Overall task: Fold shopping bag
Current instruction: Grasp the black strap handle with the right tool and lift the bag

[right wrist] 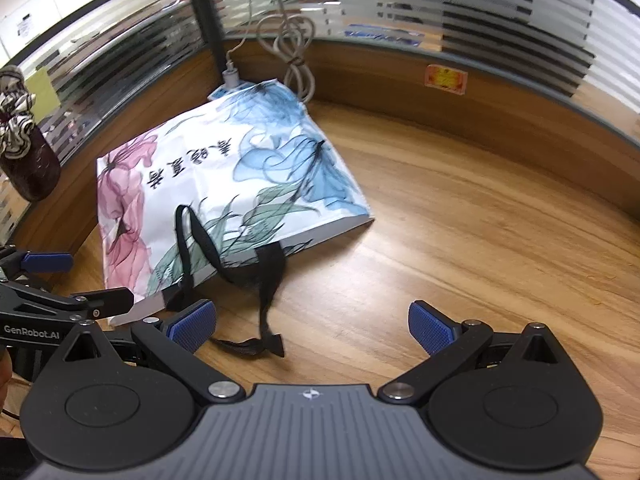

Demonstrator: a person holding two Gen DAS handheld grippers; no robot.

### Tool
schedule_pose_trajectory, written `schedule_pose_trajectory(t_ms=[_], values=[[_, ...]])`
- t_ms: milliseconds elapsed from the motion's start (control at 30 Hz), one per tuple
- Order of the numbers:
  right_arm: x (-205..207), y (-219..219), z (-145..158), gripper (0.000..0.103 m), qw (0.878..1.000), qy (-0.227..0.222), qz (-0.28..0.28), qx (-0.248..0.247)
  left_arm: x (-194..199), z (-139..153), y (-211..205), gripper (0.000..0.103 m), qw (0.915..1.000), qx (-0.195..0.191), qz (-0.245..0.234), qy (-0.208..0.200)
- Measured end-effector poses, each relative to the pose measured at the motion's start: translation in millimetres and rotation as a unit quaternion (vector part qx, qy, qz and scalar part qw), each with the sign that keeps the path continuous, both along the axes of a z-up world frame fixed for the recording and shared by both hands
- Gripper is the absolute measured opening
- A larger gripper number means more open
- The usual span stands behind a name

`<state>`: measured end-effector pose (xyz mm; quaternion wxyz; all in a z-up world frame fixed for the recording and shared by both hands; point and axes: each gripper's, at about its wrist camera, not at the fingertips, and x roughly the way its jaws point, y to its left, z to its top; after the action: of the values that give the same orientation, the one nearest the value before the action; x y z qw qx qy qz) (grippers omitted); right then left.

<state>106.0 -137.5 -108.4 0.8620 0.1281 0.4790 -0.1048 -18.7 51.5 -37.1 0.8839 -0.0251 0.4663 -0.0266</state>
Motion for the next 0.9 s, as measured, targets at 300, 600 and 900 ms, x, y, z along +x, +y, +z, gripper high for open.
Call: schedule_pose_trajectory(t_ms=[300, 600, 900], values=[[30, 23, -21, 0.095, 0.999, -0.007, 0.046, 0.027, -16, 0, 22, 0.103, 0.9991, 0.006, 0.042, 0.003], [58, 48, -37, 0.084, 0.994, -0.003, 0.09, 0.061, -28, 3, 36, 0.103, 0.9976, 0.009, 0.069, 0.003], [89, 60, -65, 0.059, 0.989, 0.018, 0.083, 0.118, -39, 4, 46, 0.103, 0.996, 0.005, 0.089, 0.002]])
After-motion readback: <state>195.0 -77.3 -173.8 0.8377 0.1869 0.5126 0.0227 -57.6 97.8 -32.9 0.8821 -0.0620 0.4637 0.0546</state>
